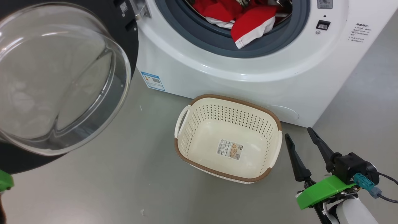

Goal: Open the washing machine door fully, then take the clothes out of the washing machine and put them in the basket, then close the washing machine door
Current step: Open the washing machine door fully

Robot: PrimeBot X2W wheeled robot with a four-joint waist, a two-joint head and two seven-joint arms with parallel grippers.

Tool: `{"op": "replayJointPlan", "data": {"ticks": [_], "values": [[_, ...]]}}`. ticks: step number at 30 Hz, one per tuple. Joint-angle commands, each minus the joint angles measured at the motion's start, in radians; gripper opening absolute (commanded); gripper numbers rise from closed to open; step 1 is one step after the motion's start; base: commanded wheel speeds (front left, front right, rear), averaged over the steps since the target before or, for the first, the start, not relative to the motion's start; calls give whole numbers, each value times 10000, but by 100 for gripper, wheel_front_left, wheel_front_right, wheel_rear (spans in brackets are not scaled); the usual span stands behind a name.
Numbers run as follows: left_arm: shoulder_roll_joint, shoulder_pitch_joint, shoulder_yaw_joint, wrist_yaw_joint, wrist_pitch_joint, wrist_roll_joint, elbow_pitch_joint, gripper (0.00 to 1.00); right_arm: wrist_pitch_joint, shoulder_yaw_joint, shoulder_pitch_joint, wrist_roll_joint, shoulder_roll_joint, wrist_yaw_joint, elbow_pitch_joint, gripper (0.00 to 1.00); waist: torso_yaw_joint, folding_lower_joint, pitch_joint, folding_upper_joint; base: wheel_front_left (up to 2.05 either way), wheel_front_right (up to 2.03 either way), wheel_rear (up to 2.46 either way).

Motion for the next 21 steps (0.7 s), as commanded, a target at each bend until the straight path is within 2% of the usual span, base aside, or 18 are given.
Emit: {"op": "replayJointPlan", "data": {"ticks": [1,12,21], "values": [[723,-361,464,31,-44,105,-91,0,-65,300,-249,-103,-55,62,-242,100,-58,0,46,0,0,0,0],[747,-548,1000,-309,-44,439,506,0,-65,195,-176,-123,-25,62,-177,100,-32,0,-127,0,0,0,0],[155,-41,1125,-625,-44,623,32,0,-65,83,-15,-78,33,62,-173,100,65,0,-513,0,0,0,0]]}}
